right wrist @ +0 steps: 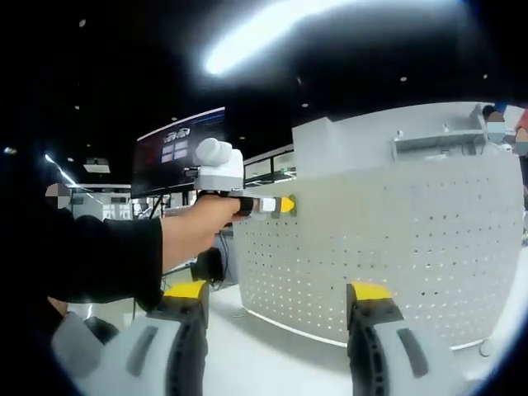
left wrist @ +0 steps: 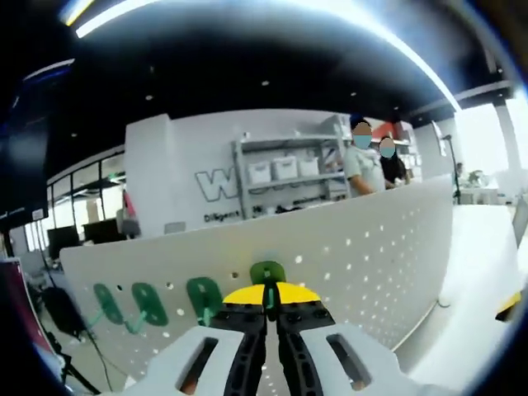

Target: Insert the hook assembly into the mounting plate slot until the hook locks in place.

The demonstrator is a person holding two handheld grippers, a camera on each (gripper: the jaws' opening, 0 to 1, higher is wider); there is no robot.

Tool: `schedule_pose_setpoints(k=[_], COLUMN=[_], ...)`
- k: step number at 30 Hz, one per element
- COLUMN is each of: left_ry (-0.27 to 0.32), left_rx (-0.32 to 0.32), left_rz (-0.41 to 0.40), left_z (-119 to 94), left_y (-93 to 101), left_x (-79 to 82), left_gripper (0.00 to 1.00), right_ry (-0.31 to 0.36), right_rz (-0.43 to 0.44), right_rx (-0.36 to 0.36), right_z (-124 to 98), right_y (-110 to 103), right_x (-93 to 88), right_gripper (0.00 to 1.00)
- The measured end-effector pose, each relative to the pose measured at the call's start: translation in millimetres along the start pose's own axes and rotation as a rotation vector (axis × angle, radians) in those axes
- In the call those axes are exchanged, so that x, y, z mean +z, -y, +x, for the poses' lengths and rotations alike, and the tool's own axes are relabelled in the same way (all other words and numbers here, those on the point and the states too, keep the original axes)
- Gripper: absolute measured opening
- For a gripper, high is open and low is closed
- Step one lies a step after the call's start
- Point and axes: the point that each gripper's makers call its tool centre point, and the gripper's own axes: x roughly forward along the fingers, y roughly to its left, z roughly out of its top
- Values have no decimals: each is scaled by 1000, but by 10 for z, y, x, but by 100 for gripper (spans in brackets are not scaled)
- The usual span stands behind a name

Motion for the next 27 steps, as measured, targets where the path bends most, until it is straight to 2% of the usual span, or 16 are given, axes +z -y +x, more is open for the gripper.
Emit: schedule_pose_setpoints(k=[5,16,27], left_ry=[-6,-8,-2], left_rx=[15,9,38], left_rz=[34,23,67], left_z=[15,48,62], left_y=[-9,-43,-23], left_x=[6,30,12], left_gripper=[2,2,2], right_ry=[-2,4,2], right_rz=[8,32,49], right_rx=[12,24,34], right_z=[5,1,0], right_y=[-25,-31,-46], right_x=[-9,-2,-9], right_gripper=[65,65,64])
